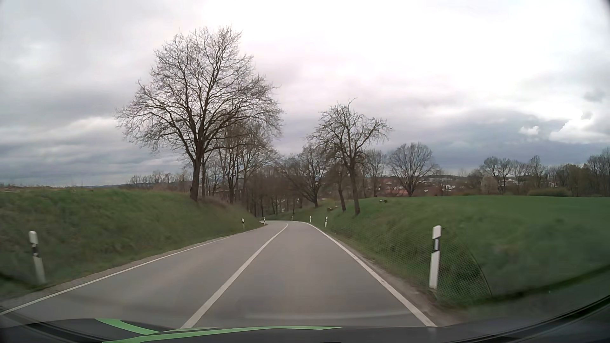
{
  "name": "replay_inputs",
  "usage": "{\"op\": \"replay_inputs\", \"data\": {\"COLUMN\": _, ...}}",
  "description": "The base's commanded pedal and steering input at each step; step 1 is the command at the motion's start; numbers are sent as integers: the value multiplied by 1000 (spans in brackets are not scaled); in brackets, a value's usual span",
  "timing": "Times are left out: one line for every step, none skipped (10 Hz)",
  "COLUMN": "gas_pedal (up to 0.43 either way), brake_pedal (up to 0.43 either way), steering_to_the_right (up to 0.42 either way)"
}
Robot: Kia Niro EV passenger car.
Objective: Follow the waypoints while adhering to traffic rules and regulations
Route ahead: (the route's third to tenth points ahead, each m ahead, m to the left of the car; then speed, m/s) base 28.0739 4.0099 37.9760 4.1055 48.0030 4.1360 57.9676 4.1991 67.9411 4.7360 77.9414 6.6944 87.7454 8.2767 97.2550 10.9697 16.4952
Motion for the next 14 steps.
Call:
{"op": "replay_inputs", "data": {"gas_pedal": 0, "brake_pedal": 91, "steering_to_the_right": -1}}
{"op": "replay_inputs", "data": {"gas_pedal": 0, "brake_pedal": 91, "steering_to_the_right": -1}}
{"op": "replay_inputs", "data": {"gas_pedal": 0, "brake_pedal": 104, "steering_to_the_right": -1}}
{"op": "replay_inputs", "data": {"gas_pedal": 0, "brake_pedal": 104, "steering_to_the_right": -1}}
{"op": "replay_inputs", "data": {"gas_pedal": 0, "brake_pedal": 110, "steering_to_the_right": -1}}
{"op": "replay_inputs", "data": {"gas_pedal": 0, "brake_pedal": 110, "steering_to_the_right": -2}}
{"op": "replay_inputs", "data": {"gas_pedal": 0, "brake_pedal": 110, "steering_to_the_right": -2}}
{"op": "replay_inputs", "data": {"gas_pedal": 0, "brake_pedal": 110, "steering_to_the_right": -1}}
{"op": "replay_inputs", "data": {"gas_pedal": 0, "brake_pedal": 116, "steering_to_the_right": -2}}
{"op": "replay_inputs", "data": {"gas_pedal": 0, "brake_pedal": 116, "steering_to_the_right": -2}}
{"op": "replay_inputs", "data": {"gas_pedal": 0, "brake_pedal": 116, "steering_to_the_right": -1}}
{"op": "replay_inputs", "data": {"gas_pedal": 0, "brake_pedal": 122, "steering_to_the_right": -1}}
{"op": "replay_inputs", "data": {"gas_pedal": 0, "brake_pedal": 122, "steering_to_the_right": -1}}
{"op": "replay_inputs", "data": {"gas_pedal": 0, "brake_pedal": 122, "steering_to_the_right": -1}}
